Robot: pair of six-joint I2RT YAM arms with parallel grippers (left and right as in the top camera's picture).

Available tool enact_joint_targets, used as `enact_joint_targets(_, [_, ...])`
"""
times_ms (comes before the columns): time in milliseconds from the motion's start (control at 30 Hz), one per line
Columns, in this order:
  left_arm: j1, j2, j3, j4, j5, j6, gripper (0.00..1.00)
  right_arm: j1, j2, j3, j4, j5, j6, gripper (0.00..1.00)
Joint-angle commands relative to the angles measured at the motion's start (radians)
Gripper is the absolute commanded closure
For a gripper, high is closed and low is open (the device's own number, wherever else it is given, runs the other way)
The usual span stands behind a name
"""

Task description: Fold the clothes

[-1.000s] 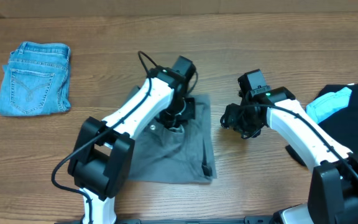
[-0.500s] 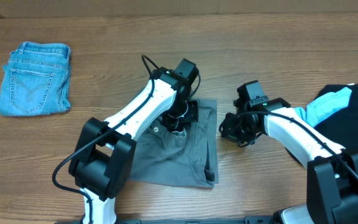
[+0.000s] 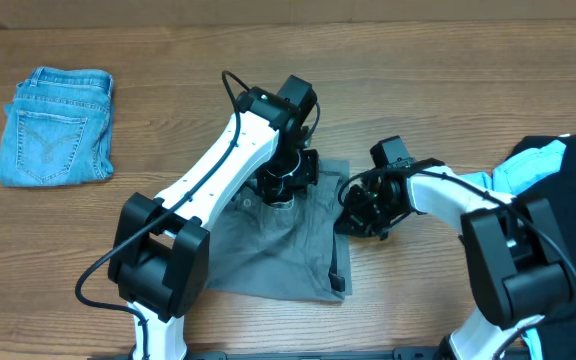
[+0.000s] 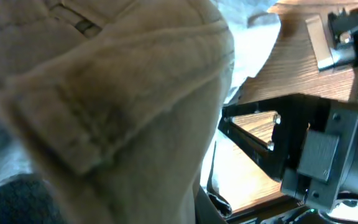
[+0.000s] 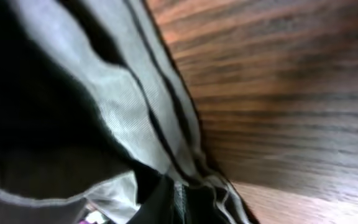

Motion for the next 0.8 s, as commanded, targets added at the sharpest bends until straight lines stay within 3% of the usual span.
enact_joint_targets(0, [-0.034,-0.035,0.025,-0.002,0.042,0.026,0.89,-0.002,0.093,-0.013,0.017,-0.024,0.084,0.93])
enact_joint_targets(267, [-0.146,-0.034,0.02,0.075,-0.019,-0.062,0.8,-0.015,0.103,-0.013,0.017,-0.031,0.086,0.93])
enact_joint_targets(400, [-0.159,-0.034,0.02,0.042,-0.058,-0.074,0.32,-0.016,0.103,-0.013,0.014,-0.039,0.07,0.93])
enact_joint_targets(600, [-0.094,-0.036,0.11,-0.095,-0.055,0.008,0.32,-0.017,0.089,-0.01,0.011,-0.06,0.019,0.77])
enact_joint_targets(767, [-0.045,-0.038,0.322,-0.244,-0.077,0.108,0.3,-0.061,-0.04,0.007,-0.035,0.034,-0.077,0.67])
